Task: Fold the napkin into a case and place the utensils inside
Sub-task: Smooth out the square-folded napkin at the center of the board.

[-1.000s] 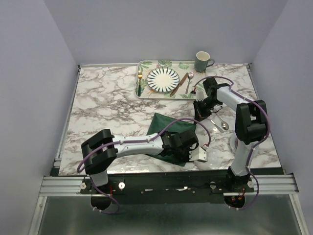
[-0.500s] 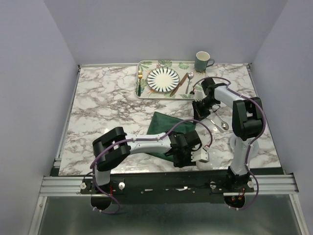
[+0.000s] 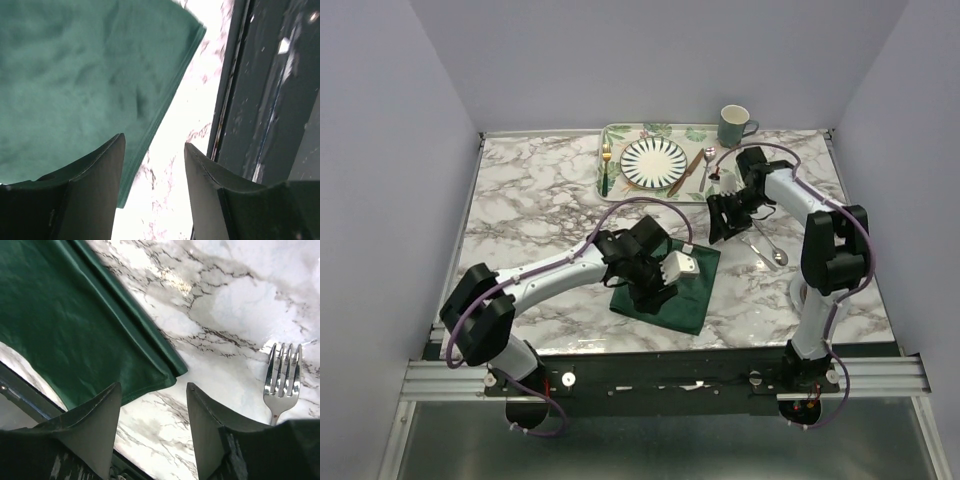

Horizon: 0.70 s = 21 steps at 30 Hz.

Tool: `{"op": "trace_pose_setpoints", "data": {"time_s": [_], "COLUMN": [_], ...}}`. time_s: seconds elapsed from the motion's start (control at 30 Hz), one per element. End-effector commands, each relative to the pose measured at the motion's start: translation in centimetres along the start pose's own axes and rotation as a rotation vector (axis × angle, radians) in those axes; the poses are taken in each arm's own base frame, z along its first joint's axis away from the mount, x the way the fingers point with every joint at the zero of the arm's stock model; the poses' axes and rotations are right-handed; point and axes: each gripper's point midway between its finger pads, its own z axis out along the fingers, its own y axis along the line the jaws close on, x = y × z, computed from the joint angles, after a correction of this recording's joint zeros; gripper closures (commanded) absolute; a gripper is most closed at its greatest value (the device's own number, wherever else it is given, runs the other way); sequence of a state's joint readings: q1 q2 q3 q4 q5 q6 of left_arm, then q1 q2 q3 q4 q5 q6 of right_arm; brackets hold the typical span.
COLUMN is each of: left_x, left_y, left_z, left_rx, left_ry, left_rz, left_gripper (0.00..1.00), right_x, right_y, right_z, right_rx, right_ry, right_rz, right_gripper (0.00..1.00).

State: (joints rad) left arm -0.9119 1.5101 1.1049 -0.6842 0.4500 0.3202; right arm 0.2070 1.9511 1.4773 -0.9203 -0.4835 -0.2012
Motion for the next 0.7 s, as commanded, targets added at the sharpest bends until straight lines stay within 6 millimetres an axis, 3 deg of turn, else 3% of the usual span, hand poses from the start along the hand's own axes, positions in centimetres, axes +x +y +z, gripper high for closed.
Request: {"op": "trace_pose_setpoints", "data": {"time_s": [0.0, 0.13, 0.23, 0.47, 0.67], "left_x": [3.6, 4.6, 6.0, 8.2, 9.8], "left_y": [0.3, 1.9, 2.8, 5.4, 7.7], "left_z": [2.1, 3.1, 3.5, 2.6, 1.3], "left_rx": [0.031, 0.018, 0.024, 0.076, 0.080], "left_ry": [0.096, 0.118, 0.161, 0.220, 0.249], "left_rz": [-0.063, -0.122, -0.146, -0.142, -0.115], "left_gripper": [0.41, 0.47, 0.50, 0.53, 0.53], "right_x": [-0.7, 0.1, 2.1, 5.9, 7.6], "right_y": [0.4, -0.7, -0.8, -0.1, 1.3], "right_z": [-0.3, 1.0, 2.1, 3.5, 3.6], "right_rx": [-0.030, -0.011, -0.024, -0.046, -0.080], "right_ry": [-0.014, 0.022, 0.068, 0.145, 0.172], "right_rz": [-0.004, 0.023, 0.045, 0.091, 0.105], "right_gripper": [0.41, 0.57, 0.64, 0.70, 0.75]}}
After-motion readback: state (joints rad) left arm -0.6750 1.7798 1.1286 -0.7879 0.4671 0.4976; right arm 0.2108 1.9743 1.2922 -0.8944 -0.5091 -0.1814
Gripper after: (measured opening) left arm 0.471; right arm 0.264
